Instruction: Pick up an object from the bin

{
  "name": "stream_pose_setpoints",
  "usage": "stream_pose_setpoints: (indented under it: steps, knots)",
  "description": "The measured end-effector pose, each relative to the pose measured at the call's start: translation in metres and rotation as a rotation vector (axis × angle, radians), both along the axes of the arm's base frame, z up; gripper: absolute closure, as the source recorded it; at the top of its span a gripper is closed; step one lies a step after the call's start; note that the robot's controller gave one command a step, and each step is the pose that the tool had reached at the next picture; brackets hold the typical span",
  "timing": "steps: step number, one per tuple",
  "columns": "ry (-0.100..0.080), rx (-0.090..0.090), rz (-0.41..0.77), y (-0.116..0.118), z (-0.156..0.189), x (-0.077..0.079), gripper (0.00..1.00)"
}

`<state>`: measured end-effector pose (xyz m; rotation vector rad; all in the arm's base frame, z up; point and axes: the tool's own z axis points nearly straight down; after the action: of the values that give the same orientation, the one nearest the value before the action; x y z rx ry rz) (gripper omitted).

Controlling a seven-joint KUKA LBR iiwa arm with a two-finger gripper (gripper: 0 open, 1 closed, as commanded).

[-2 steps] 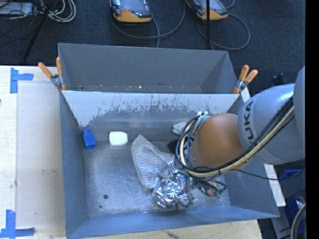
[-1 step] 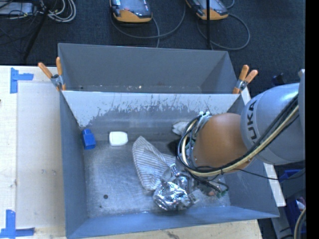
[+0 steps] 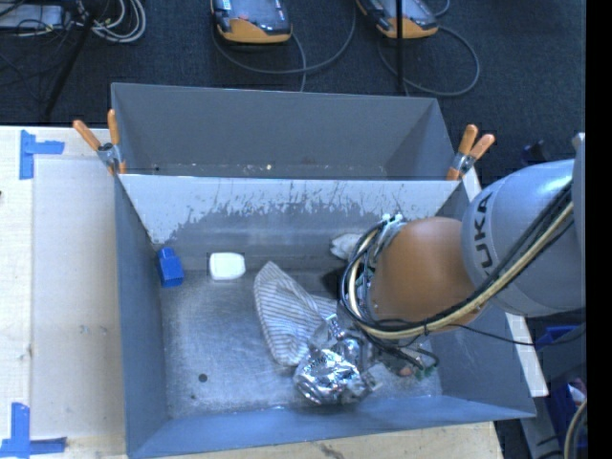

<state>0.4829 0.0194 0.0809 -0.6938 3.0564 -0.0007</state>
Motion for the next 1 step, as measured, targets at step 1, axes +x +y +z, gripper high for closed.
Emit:
stream_pose_setpoints:
  steps: [1]
  knots:
    - [0.004, 0.000, 0.000, 0.0001, 0.0028, -0.0011, 1.00]
